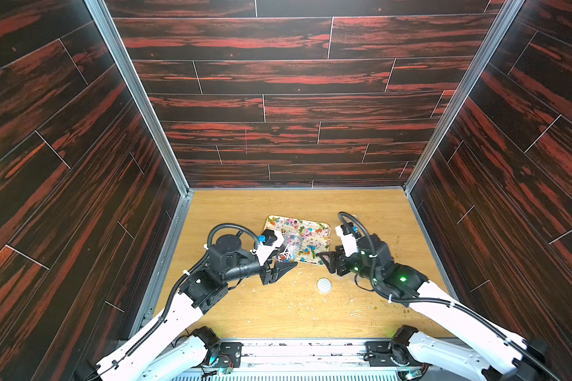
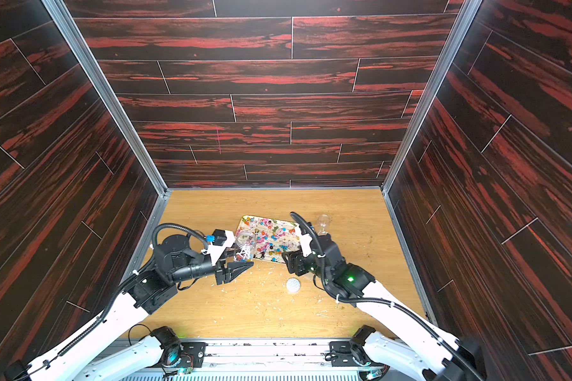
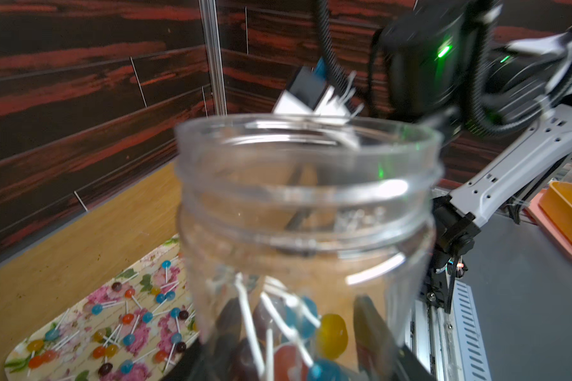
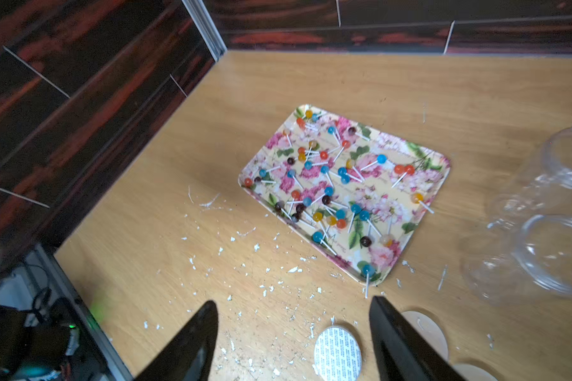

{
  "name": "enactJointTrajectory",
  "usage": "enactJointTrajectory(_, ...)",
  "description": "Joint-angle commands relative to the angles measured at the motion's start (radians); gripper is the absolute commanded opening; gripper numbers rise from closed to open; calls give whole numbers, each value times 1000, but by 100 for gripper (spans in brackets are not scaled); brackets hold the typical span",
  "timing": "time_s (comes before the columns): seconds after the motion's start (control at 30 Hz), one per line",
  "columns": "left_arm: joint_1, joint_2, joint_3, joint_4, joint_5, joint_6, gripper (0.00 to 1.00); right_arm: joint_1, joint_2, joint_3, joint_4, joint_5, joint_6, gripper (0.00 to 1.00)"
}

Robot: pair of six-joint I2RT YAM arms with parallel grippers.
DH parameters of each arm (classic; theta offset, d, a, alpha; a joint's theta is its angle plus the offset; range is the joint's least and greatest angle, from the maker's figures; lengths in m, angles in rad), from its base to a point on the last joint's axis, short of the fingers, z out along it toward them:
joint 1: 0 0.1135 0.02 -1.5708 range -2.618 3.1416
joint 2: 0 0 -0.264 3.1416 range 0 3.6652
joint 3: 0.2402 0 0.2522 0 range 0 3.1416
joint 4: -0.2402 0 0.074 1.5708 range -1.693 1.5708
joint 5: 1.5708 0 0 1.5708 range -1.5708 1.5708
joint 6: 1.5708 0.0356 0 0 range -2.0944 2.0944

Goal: Pour the candies out of the jar
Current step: 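Place the lid at the center of the board, then pour the candies out of the jar onto the tray.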

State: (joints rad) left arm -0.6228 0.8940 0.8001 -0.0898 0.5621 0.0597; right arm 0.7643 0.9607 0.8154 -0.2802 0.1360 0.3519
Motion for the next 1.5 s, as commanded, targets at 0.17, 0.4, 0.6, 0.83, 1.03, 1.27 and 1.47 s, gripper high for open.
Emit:
enactJointTrajectory(0.17,8,128,58,-35,-25,50,41,6,-126,39,-99,71,59,75)
enactJointTrajectory(0.4,52,280,117,-102,-29,89,41,7,-222,35,-150,96,62,75)
enactJointTrajectory(0.6,116,448,215,-224,-3,143,41,6,-315,0,-173,109,91,75)
enactJointTrajectory(0.83,149,616,343,-360,38,206,42,6,-427,-39,-207,125,125,75)
enactJointTrajectory(1.03,153,742,461,-526,-57,248,42,6,-494,-53,-243,120,150,75)
enactJointTrajectory(1.27,154,826,526,-599,-164,251,40,6,-530,-55,-270,117,153,75)
enactJointTrajectory(1.47,153,892,573,-640,-287,257,40,6,-551,-69,-275,114,163,75)
